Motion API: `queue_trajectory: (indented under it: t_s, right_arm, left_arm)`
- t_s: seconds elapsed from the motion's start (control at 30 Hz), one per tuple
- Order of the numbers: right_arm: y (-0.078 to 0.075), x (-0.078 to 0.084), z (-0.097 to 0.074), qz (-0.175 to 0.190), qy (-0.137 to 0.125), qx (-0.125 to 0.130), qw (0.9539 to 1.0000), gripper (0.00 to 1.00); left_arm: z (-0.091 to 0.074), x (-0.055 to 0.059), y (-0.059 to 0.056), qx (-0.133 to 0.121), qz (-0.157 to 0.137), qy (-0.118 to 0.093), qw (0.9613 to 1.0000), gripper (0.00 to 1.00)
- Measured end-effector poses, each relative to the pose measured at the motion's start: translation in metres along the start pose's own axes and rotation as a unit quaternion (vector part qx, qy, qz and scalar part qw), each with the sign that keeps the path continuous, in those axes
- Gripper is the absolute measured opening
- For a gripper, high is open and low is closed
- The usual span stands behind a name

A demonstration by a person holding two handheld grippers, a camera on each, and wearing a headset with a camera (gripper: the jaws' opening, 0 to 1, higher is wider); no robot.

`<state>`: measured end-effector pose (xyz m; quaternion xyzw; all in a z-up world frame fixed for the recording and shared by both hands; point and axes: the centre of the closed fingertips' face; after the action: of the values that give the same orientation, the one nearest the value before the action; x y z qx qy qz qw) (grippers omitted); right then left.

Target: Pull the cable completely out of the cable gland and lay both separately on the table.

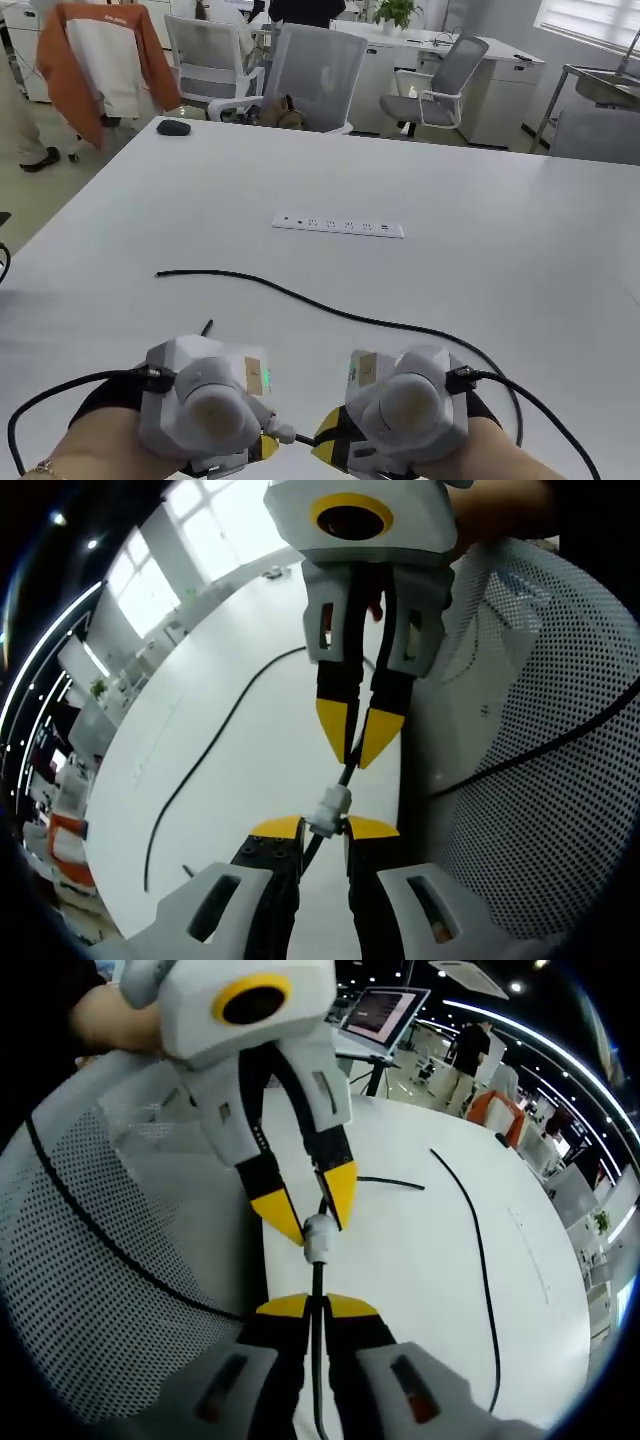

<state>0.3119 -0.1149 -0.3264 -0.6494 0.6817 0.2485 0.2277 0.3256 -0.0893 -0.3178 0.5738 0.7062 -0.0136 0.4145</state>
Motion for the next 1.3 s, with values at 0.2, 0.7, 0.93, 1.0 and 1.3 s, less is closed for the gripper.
queue_trajectory:
  t_s: [0.2, 0.7, 0.93, 1.0, 1.3]
  right_arm:
    - [-0.003, 0.009, 0.001, 0.000, 0.023, 0.007, 0.9997, 0.03]
    - [-0.013, 0.054, -0.003, 0.037, 0.122, 0.030, 0.9914, 0.03]
    - [-0.021, 0.078, -0.010, 0.067, 0.163, 0.049, 0.9831, 0.03]
    - [-0.022, 0.082, -0.012, 0.075, 0.173, 0.054, 0.9806, 0.03]
    - [-0.013, 0.067, -0.003, 0.056, 0.143, 0.028, 0.9877, 0.16]
  left_arm:
    - [0.000, 0.003, 0.003, -0.005, -0.003, 0.004, 1.0000, 0.17]
    - [0.000, 0.004, 0.003, -0.006, -0.004, 0.008, 0.9999, 0.17]
    - [0.000, 0.004, 0.003, -0.005, -0.004, 0.008, 0.9999, 0.17]
    - [0.000, 0.004, 0.004, -0.006, -0.004, 0.008, 0.9999, 0.17]
    - [0.001, 0.004, 0.002, -0.003, -0.002, 0.009, 1.0000, 0.17]
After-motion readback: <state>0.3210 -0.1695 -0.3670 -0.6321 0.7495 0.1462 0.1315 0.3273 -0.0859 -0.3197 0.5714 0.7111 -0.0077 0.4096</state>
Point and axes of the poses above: the centre of the closed fingertips' face, and the gripper's own axes: z roughly forward along the fingers, y roughly to its left, x roughly out of its underside, and after that the axes turned 13 degrees about -x, right-handed
